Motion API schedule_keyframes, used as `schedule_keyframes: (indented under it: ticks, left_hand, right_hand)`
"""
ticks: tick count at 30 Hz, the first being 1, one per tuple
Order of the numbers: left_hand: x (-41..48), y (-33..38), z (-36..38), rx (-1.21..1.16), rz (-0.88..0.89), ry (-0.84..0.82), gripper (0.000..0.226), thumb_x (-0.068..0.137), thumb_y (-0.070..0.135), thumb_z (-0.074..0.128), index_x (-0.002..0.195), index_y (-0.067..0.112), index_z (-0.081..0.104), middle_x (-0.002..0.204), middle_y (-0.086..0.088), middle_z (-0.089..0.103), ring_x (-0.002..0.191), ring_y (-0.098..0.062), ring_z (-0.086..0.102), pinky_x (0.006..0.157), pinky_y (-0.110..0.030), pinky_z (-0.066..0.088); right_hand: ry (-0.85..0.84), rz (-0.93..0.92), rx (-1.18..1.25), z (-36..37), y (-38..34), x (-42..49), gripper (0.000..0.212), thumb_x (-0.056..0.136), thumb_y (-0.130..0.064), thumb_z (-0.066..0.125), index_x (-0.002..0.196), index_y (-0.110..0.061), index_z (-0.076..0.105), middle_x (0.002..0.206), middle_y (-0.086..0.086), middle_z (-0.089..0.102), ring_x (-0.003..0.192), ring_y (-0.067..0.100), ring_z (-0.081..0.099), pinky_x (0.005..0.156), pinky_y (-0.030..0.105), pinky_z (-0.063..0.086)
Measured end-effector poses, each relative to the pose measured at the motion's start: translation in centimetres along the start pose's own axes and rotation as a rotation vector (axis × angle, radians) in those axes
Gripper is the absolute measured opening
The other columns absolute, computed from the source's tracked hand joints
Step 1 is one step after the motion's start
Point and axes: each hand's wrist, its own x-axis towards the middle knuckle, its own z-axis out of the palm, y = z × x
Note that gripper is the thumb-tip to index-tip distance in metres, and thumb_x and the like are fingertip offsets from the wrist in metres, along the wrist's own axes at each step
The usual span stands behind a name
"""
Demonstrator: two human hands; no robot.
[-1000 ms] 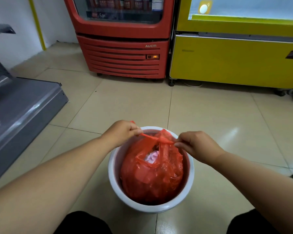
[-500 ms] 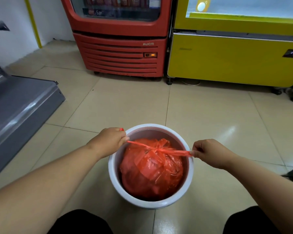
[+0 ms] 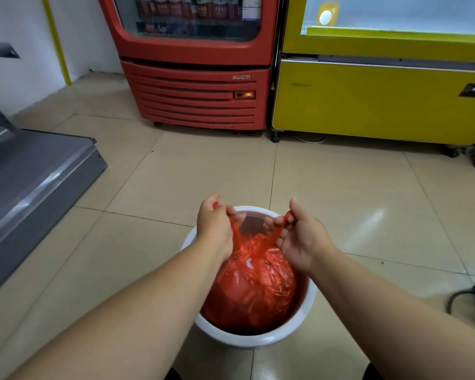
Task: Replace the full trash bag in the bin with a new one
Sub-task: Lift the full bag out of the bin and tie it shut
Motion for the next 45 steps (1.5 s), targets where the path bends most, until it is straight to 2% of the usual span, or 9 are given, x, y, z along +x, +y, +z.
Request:
schedule_keyframes:
  ticks: [2, 5, 10, 16, 28, 32, 36, 41, 45]
  left_hand:
    - [0.7, 0.1, -1.0, 0.061, 0.021, 0.062, 0.044, 0.092, -0.003, 0.023, 0.128, 0.015, 0.041, 0.061, -0.001, 0.037, 0.032, -0.004, 0.029, 0.035, -0.017, 0.03]
    - [1.5, 0.0, -2.6, 0.244, 0.03, 0.065, 0.034, 0.094, 0.004, 0.024, 0.12, 0.02, 0.041, 0.059, 0.0, 0.036, 0.032, -0.004, 0.024, 0.031, -0.013, 0.017]
    - [2.2, 0.1, -3.2, 0.385, 0.03, 0.027, 0.024, 0.096, 0.009, 0.025, 0.109, 0.022, 0.04, 0.061, -0.001, 0.035, 0.044, -0.011, 0.024, 0.033, -0.015, 0.019]
    - [3.3, 0.0, -4.5, 0.384, 0.026, 0.041, 0.029, 0.094, 0.002, 0.024, 0.111, 0.02, 0.04, 0.061, -0.002, 0.034, 0.045, -0.012, 0.021, 0.033, -0.016, 0.018]
    - [3.0, 0.6, -4.0, 0.411, 0.098, -0.005, 0.023, 0.096, 0.009, 0.026, 0.109, 0.021, 0.039, 0.063, -0.002, 0.037, 0.044, -0.012, 0.025, 0.038, -0.018, 0.021]
    - [2.1, 1.0, -3.4, 0.25, 0.101, -0.12, 0.015, 0.099, 0.012, 0.032, 0.098, 0.01, 0.047, 0.058, -0.003, 0.04, 0.032, -0.005, 0.032, 0.037, -0.019, 0.032]
    - [1.0, 1.3, -2.5, -0.005, -0.034, -0.264, 0.022, 0.091, -0.003, 0.046, 0.072, 0.008, 0.051, 0.051, -0.002, 0.052, 0.037, -0.005, 0.046, 0.047, -0.017, 0.044]
    - [0.2, 0.6, -3.0, 0.183, -0.052, -0.326, 0.032, 0.083, -0.017, 0.047, 0.111, -0.004, 0.054, 0.1, -0.01, 0.063, 0.096, -0.019, 0.06, 0.092, -0.024, 0.043]
    - [1.1, -1.0, -4.6, 0.337, -0.03, -0.204, 0.037, 0.084, -0.01, 0.055, 0.12, 0.001, 0.053, 0.118, -0.013, 0.056, 0.111, -0.019, 0.052, 0.099, -0.028, 0.037]
  right_hand:
    - [0.097, -0.042, 0.096, -0.2, 0.3, 0.1, 0.047, 0.099, -0.031, 0.042, 0.056, -0.015, 0.032, 0.034, -0.002, 0.035, 0.026, 0.011, 0.034, 0.043, 0.025, 0.04]
    - [0.167, -0.12, -0.058, -0.9, 0.4, 0.3, 0.044, 0.099, -0.026, 0.042, 0.057, -0.016, 0.03, 0.033, -0.005, 0.025, 0.027, 0.009, 0.02, 0.033, 0.02, 0.022]
    - [0.29, -0.23, -0.459, -1.3, 0.1, 1.0, 0.043, 0.096, -0.026, 0.045, 0.056, -0.012, 0.038, 0.041, 0.002, 0.034, 0.033, 0.017, 0.032, 0.041, 0.028, 0.028]
    - [0.367, -0.261, -0.56, -2.1, -0.1, 1.5, 0.042, 0.095, -0.03, 0.046, 0.057, -0.013, 0.038, 0.052, 0.006, 0.038, 0.044, 0.02, 0.035, 0.048, 0.03, 0.034]
    - [0.434, -0.236, -0.577, -2.6, -1.0, 1.6, 0.038, 0.092, -0.03, 0.046, 0.057, -0.016, 0.039, 0.056, 0.006, 0.038, 0.047, 0.021, 0.036, 0.057, 0.037, 0.04]
    - [0.296, -0.17, -0.393, -1.7, -2.1, 0.9, 0.038, 0.093, -0.029, 0.055, 0.062, -0.013, 0.038, 0.052, 0.004, 0.034, 0.041, 0.019, 0.032, 0.05, 0.029, 0.032]
    - [0.005, 0.003, -0.364, -0.7, -2.9, -0.2, 0.018, 0.09, -0.007, 0.059, 0.076, -0.008, 0.047, 0.06, 0.006, 0.047, 0.049, 0.016, 0.05, 0.052, 0.025, 0.045]
    - [0.012, 0.023, -0.472, -0.8, -2.7, -0.7, 0.025, 0.094, 0.01, 0.041, 0.084, -0.009, 0.055, 0.08, 0.01, 0.059, 0.068, 0.016, 0.059, 0.069, 0.026, 0.048]
    - [0.06, -0.012, -0.388, -1.2, -2.1, -0.5, 0.018, 0.095, 0.004, 0.046, 0.094, -0.013, 0.052, 0.078, 0.01, 0.06, 0.064, 0.016, 0.059, 0.067, 0.028, 0.048]
